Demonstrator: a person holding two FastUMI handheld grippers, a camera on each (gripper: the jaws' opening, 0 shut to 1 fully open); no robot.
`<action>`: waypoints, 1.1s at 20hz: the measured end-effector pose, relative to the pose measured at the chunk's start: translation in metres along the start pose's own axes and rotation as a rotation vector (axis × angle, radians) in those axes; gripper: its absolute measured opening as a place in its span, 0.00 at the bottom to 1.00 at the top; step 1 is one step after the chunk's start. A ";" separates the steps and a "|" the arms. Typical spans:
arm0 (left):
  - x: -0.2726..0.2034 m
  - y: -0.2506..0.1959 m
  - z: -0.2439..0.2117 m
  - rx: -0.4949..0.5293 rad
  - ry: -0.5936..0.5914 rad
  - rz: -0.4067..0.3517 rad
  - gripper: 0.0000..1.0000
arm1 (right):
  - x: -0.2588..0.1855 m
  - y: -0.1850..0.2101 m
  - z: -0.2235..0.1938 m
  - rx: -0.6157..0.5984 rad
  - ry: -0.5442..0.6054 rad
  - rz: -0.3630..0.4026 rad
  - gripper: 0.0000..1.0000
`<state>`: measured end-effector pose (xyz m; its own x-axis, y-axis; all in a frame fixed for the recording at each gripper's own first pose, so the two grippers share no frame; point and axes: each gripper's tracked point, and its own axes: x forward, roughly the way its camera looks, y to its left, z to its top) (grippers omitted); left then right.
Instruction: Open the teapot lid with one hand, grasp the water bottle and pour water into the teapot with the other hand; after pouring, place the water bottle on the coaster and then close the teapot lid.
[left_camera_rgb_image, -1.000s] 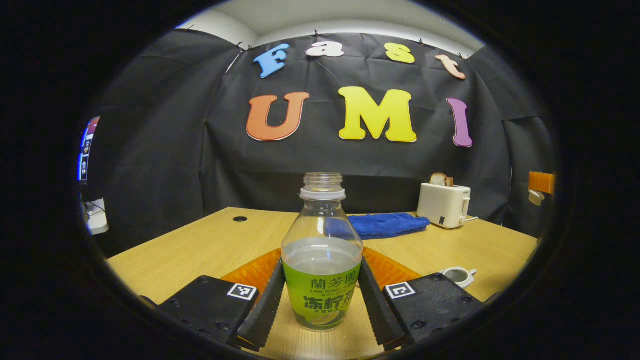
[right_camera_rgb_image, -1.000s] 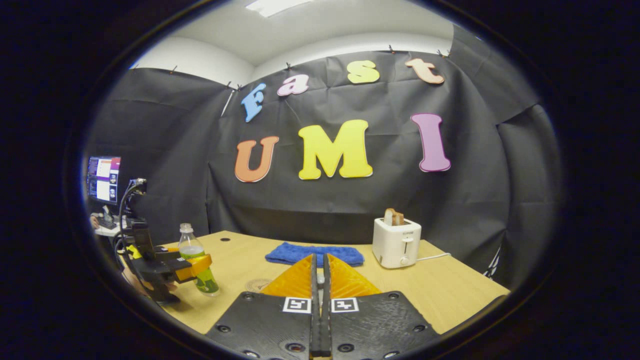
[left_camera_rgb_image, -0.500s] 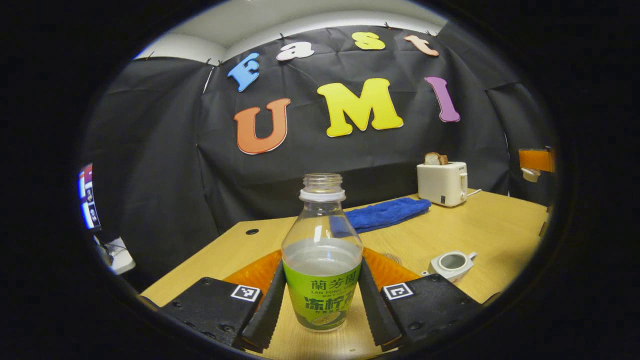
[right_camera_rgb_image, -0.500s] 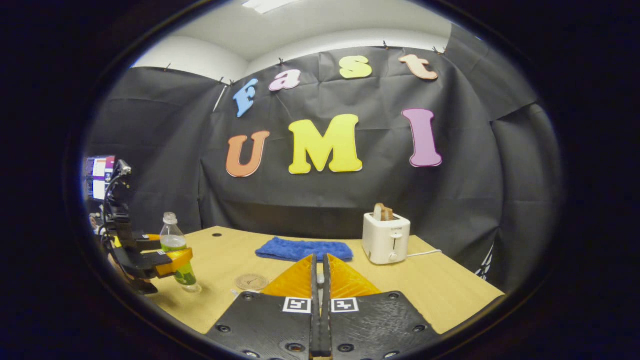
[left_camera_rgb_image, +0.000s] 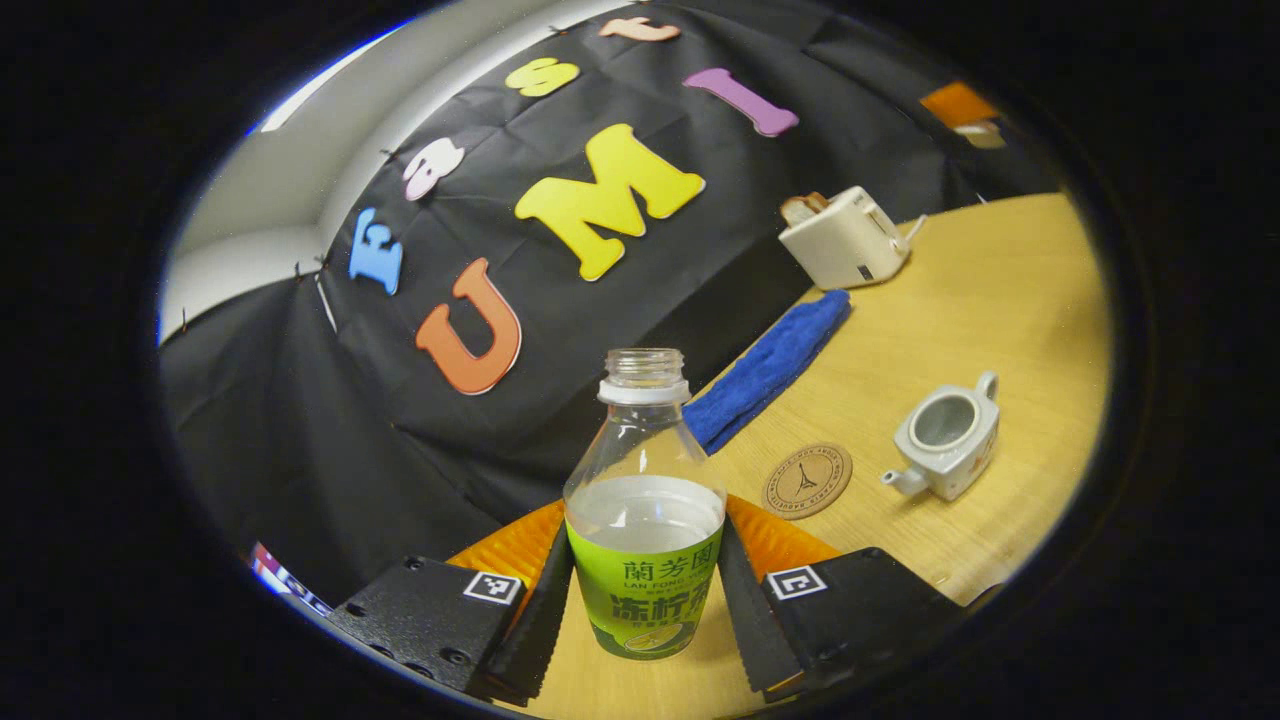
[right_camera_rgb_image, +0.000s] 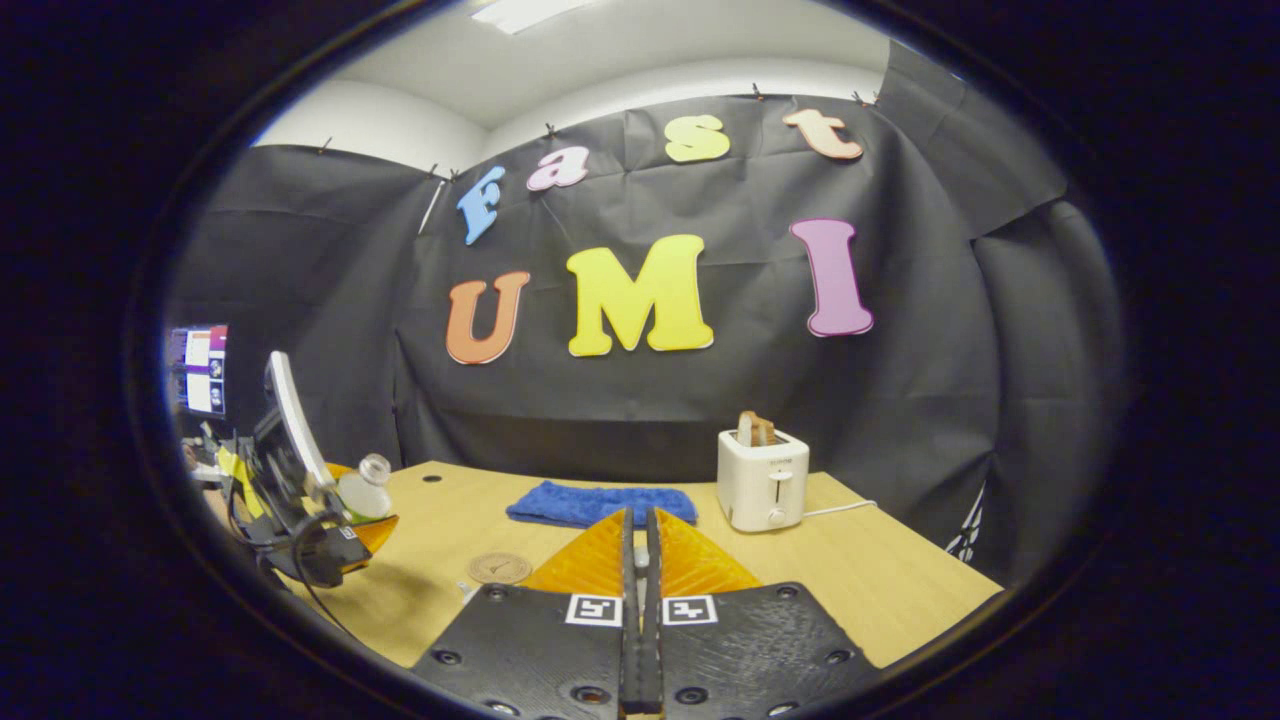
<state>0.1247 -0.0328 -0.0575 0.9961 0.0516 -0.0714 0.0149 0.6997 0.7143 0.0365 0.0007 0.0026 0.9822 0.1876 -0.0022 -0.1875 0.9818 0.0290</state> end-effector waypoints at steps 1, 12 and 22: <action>0.003 -0.004 0.001 0.062 0.000 -0.012 0.74 | 0.001 -0.003 -0.001 0.003 0.000 -0.005 0.00; 0.007 -0.046 0.003 0.578 0.043 -0.049 0.74 | 0.003 -0.008 -0.008 -0.008 0.022 -0.015 0.00; 0.009 -0.050 0.039 0.894 0.020 -0.076 0.71 | 0.005 -0.016 -0.007 0.016 0.022 -0.032 0.00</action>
<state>0.1365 -0.0957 -0.0667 0.9881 0.0461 -0.1466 0.1510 -0.1139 0.9819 0.0440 -0.0144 -0.0053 0.9873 0.1571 -0.0258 -0.1558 0.9868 0.0442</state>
